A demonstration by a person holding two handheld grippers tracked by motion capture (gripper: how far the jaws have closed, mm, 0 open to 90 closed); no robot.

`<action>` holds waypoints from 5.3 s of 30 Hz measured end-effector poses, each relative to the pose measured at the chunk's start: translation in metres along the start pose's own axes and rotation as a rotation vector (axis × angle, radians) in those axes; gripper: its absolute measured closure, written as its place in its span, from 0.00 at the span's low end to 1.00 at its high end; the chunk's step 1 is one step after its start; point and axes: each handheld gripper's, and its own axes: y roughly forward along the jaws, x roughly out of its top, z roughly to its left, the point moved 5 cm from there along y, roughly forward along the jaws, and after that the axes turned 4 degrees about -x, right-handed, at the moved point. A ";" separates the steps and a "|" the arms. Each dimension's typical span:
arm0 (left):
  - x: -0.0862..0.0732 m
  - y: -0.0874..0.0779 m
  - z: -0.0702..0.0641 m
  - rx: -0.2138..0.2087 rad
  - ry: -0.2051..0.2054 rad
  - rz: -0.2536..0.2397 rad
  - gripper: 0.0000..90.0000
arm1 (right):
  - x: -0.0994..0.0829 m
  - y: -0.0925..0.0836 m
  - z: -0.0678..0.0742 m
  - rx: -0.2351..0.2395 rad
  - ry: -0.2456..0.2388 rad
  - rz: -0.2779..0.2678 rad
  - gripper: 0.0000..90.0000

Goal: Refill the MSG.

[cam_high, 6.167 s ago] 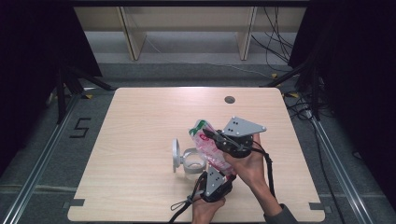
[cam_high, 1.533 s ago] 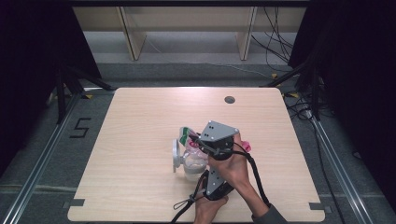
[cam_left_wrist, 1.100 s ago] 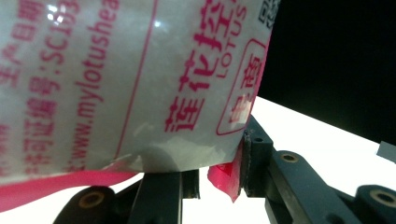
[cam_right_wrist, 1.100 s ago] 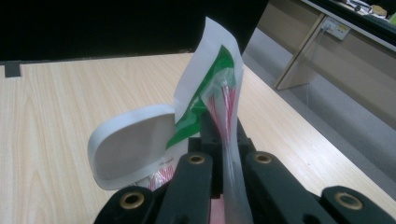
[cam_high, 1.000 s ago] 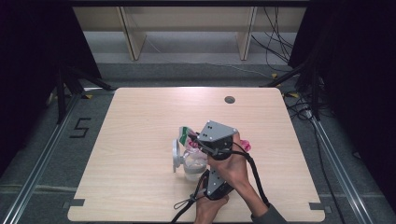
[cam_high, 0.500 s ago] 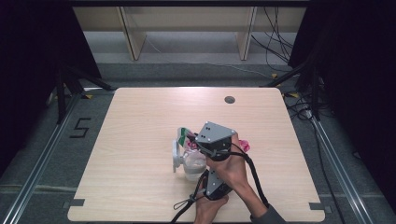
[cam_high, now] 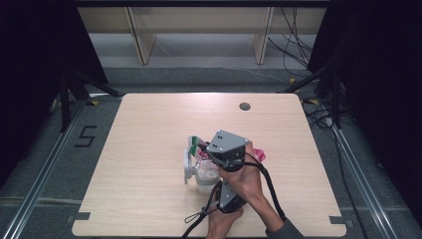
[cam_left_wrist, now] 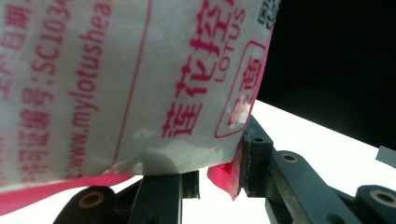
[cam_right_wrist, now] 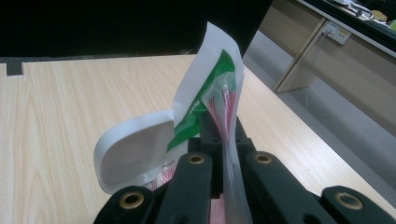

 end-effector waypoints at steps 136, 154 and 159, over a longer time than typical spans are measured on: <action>0.006 0.008 0.007 0.023 0.058 0.047 0.81 | 0.004 0.011 -0.009 0.049 -0.016 0.041 1.00; 0.006 0.005 0.006 0.028 0.057 0.044 0.81 | 0.006 0.011 -0.004 0.046 -0.021 0.055 1.00; 0.005 0.005 0.006 0.019 0.059 0.040 0.81 | 0.003 0.013 -0.006 0.046 -0.021 0.059 1.00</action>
